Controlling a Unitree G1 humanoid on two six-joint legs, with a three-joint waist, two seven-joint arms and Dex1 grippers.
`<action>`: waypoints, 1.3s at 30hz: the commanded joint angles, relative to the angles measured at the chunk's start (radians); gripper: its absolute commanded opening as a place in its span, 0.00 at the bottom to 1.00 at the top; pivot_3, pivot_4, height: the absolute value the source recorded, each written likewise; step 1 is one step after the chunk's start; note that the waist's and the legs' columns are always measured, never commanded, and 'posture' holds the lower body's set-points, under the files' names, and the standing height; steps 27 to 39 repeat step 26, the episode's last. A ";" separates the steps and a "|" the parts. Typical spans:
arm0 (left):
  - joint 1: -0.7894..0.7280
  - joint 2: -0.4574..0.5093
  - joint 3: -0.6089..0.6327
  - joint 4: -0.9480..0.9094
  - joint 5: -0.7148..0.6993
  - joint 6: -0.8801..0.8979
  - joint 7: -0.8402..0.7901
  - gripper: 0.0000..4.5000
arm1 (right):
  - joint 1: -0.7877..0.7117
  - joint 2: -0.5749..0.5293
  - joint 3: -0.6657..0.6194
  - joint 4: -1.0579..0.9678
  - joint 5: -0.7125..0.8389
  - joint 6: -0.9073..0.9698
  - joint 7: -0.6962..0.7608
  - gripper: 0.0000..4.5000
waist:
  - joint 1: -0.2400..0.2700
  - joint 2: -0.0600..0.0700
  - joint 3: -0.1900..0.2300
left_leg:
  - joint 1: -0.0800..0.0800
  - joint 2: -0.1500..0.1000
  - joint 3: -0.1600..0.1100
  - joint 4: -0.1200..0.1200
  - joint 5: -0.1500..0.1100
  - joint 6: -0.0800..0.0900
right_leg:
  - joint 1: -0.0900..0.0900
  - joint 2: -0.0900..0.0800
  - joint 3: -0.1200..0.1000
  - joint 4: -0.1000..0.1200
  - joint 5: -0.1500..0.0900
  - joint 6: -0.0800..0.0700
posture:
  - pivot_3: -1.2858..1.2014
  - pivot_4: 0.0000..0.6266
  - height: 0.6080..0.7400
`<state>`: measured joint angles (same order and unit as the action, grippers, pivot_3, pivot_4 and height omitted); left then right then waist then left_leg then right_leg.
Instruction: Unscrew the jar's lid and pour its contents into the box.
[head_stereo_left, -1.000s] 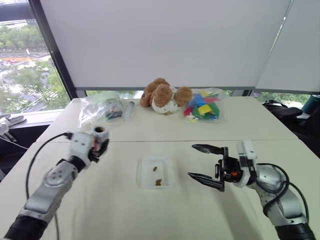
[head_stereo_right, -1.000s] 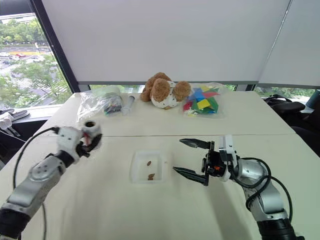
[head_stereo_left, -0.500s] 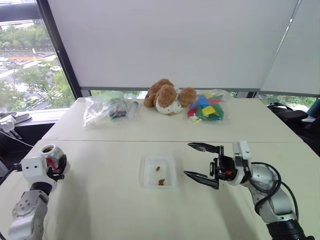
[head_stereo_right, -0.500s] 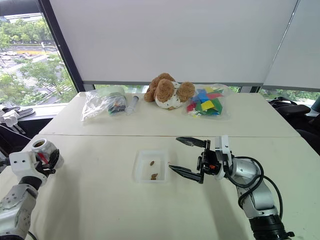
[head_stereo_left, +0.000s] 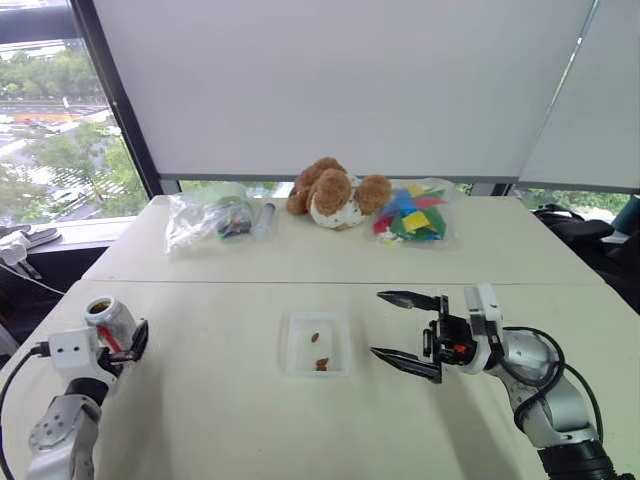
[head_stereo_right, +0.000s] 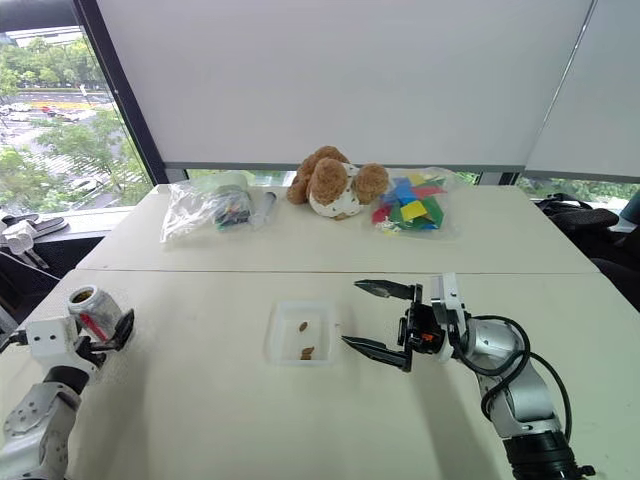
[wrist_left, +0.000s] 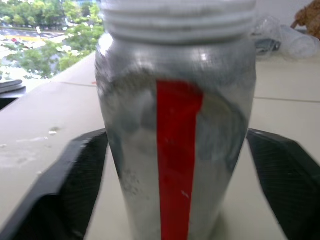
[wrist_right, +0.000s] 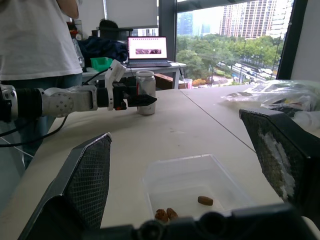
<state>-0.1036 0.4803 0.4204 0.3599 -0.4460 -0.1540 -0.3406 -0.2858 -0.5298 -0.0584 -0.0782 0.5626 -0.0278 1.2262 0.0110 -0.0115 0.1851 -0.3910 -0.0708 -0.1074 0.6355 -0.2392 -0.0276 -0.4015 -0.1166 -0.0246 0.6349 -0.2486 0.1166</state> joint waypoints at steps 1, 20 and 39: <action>0.054 0.001 0.051 -0.088 -0.010 -0.006 -0.005 0.99 | 0.001 -0.020 -0.028 -0.014 0.013 -0.008 0.013 1.00 | -0.003 0.000 0.000 | 0.000 0.000 0.000 0.000 0.000 0.000 | 0.000 0.000 0.000 0.000 0.000 0.000 | 0.52 0.24 1.00; 0.604 0.316 0.145 -0.424 0.069 -0.138 -0.546 0.99 | 0.197 -0.343 -0.253 0.007 0.026 0.027 0.156 1.00 | 0.003 0.003 -0.001 | -0.001 0.003 0.004 -0.004 -0.001 0.001 | 0.000 -0.003 0.001 -0.007 -0.006 -0.010 | 0.52 0.24 1.00; 0.660 0.362 0.172 -0.448 0.044 -0.165 -0.692 0.99 | 0.202 -0.381 -0.263 0.031 0.015 0.026 0.203 1.00 | 0.001 0.003 -0.001 | -0.002 0.008 0.006 -0.004 -0.002 0.001 | -0.001 -0.001 0.002 -0.007 -0.006 -0.012 | 0.52 0.24 1.00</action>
